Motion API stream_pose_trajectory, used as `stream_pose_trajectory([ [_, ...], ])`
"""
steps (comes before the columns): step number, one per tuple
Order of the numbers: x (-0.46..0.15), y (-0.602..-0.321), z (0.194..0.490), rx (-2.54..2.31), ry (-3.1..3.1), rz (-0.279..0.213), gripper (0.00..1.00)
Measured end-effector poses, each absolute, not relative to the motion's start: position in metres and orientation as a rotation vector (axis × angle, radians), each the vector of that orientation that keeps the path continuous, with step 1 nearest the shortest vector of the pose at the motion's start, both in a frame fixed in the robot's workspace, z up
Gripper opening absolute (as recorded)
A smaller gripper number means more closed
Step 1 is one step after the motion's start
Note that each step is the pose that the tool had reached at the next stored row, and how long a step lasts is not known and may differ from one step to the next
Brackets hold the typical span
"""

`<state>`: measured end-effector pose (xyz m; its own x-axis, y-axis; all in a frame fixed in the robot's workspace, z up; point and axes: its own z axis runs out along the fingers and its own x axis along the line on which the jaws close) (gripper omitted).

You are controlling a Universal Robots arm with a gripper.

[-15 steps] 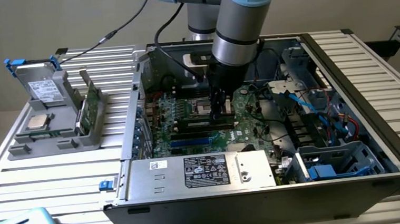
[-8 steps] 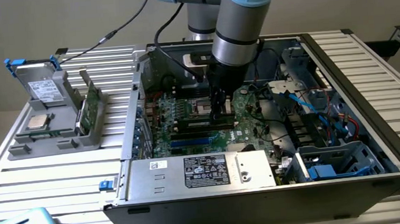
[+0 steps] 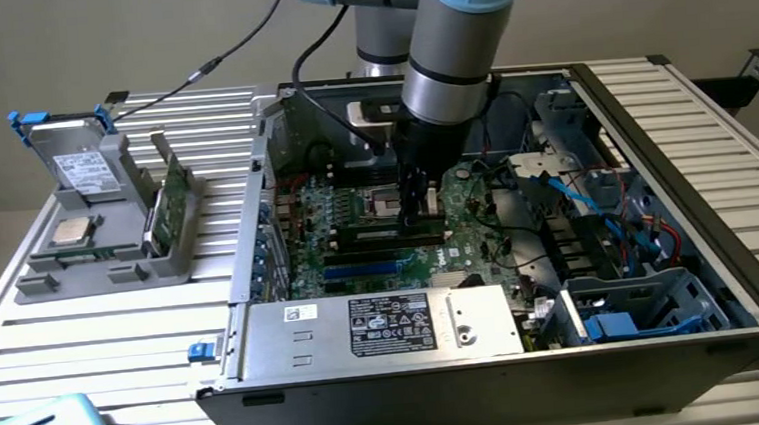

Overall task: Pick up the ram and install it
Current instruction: 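Insert the ram into the slot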

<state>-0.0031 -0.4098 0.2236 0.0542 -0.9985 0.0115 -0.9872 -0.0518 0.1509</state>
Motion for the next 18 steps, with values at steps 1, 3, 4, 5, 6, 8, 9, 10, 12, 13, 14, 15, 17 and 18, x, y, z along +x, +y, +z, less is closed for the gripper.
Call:
stream_pose_trajectory([
  [1, -0.0033, -0.4098, 0.2237, 2.19, -2.081, -0.145, 0.14],
  [3, -0.0038, -0.4097, 0.2242, 2.183, -2.088, -0.146, 0.14],
  [4, -0.004, -0.4098, 0.2247, 2.178, -2.093, -0.146, 0.14],
  [5, -0.0042, -0.4097, 0.225, 2.173, -2.098, -0.147, 0.14],
  [6, -0.0043, -0.4097, 0.2251, 2.169, -2.104, -0.147, 0.14],
  [8, -0.0048, -0.4097, 0.2252, 2.161, -2.112, -0.148, 0.14],
  [9, -0.0054, -0.4097, 0.2252, 2.159, -2.115, -0.148, 0.14],
  [10, -0.006, -0.4098, 0.2252, 2.158, -2.116, -0.148, 0.14],
  [12, -0.0075, -0.4098, 0.2253, 2.157, -2.116, -0.148, 0.14],
  [13, -0.0078, -0.4098, 0.2253, 2.157, -2.116, -0.148, 0.14],
  [14, -0.0079, -0.4098, 0.2253, 2.157, -2.116, -0.148, 0.14],
  [15, -0.0079, -0.4098, 0.2252, 2.157, -2.116, -0.148, 0.14],
  [17, -0.0079, -0.4098, 0.2252, 2.157, -2.116, -0.148, 0.14],
  [18, -0.0079, -0.4099, 0.2251, 2.157, -2.116, -0.148, 0.14],
])
